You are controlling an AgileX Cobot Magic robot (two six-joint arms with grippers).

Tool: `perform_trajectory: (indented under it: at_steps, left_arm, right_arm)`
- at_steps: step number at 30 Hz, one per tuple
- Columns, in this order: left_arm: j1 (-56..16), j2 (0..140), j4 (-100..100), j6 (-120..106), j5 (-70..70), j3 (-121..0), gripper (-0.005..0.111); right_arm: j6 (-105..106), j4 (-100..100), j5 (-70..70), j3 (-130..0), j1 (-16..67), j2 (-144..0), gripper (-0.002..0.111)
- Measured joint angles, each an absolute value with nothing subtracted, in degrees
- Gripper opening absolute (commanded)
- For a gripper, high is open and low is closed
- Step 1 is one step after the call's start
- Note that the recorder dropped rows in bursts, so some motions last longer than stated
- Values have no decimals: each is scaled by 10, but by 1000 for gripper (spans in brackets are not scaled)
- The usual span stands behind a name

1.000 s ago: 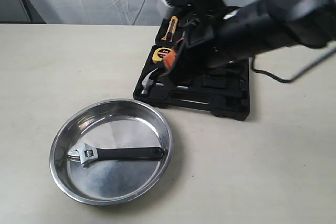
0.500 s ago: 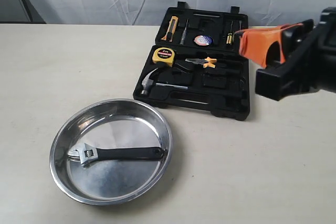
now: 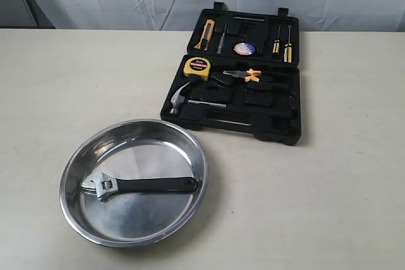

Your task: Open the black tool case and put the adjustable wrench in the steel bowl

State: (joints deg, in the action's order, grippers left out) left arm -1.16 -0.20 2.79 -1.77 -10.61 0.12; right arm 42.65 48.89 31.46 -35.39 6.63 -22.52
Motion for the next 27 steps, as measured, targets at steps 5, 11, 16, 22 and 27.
perform_trajectory:
  at_steps: [5,11,16,22,27]
  left_arm:
    - [-12,-2,28,-18,-106,1,0]
    - [-12,-2,28,-18,-106,1,0]
    - [-12,-2,28,-18,-106,1,0]
    - [-12,-2,28,-18,-106,1,0]
    - [-12,-2,28,-18,-106,1,0]
  right_arm:
    - [314,407,355,-348,0,-187,-1]
    - [155,239,346,-287,-33,-184,-1]
    - [5,79,278,-195,-37,-156,-1]
    - [-104,-38,185,-103,-37,-110,-1]
    - [-113,-67,170,-52,-37,-88,-1]
